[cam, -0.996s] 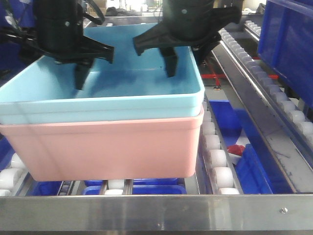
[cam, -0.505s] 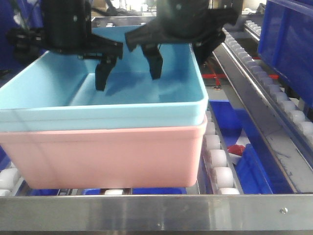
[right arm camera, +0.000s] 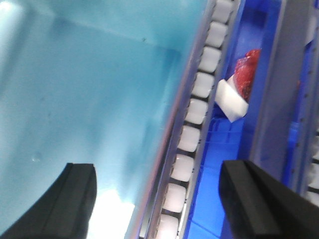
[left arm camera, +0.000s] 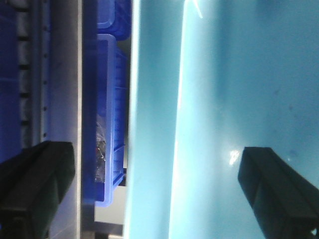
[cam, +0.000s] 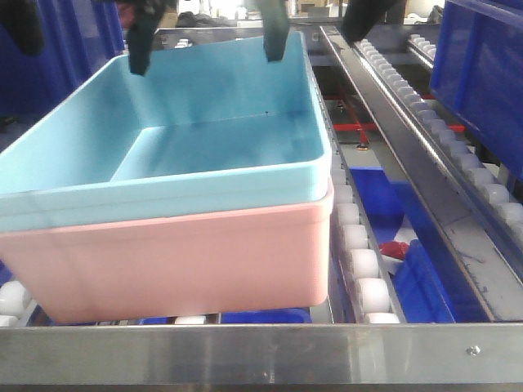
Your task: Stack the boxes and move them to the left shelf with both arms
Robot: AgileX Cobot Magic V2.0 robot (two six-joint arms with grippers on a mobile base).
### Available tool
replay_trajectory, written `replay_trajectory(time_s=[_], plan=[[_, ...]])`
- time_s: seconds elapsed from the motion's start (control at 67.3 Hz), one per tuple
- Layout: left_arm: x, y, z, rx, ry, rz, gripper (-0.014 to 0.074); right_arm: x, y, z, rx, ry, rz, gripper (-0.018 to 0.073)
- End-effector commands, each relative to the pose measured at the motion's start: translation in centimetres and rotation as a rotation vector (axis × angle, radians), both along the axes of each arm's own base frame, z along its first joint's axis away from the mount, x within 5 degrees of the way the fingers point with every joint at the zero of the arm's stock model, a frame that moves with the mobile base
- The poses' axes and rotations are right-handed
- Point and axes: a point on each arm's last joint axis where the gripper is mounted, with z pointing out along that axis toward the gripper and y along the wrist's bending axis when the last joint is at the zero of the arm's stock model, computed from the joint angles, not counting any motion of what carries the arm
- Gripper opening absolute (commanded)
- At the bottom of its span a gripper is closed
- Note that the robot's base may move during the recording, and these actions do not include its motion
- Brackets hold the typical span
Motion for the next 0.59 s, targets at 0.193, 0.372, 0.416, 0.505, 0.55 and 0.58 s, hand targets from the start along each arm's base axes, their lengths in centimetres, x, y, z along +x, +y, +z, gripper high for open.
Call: replay_trajectory(time_s=[0.193, 0.372, 0.416, 0.505, 0.55, 0.58], plan=[[-4.2, 0.7, 6.6, -0.06, -0.163, -0.107, 0.0282, -2.5, -2.4, 6.5, 0.094, -0.17, 0.009, 0.0156], [-4.9, 0.4, 5.7, -0.02, -0.165, -0.151, -0.0005, -3.1, -2.9, 6.0, 0.076, -0.152, 0.004, 0.0055], [-4.9, 0.4, 5.1, -0.011, -0.156, -0.158, 0.0008, -3.2, -3.0, 5.6, 0.076, -0.152, 0.014, 0.0055], [-4.9, 0.3, 3.9, -0.008, -0.153, -0.179, 0.0006, -3.7, -3.1, 4.7, 0.084, -0.16, 0.044, 0.0055], [-5.0, 0.3, 3.3, -0.009, -0.154, -0.194, 0.0006, -3.9, -3.2, 4.3, 0.091, -0.166, 0.062, 0.0055], [-5.2, 0.3, 3.2, -0.017, -0.164, -0.203, 0.0006, -4.1, -3.2, 4.0, 0.096, -0.171, 0.074, 0.0055]])
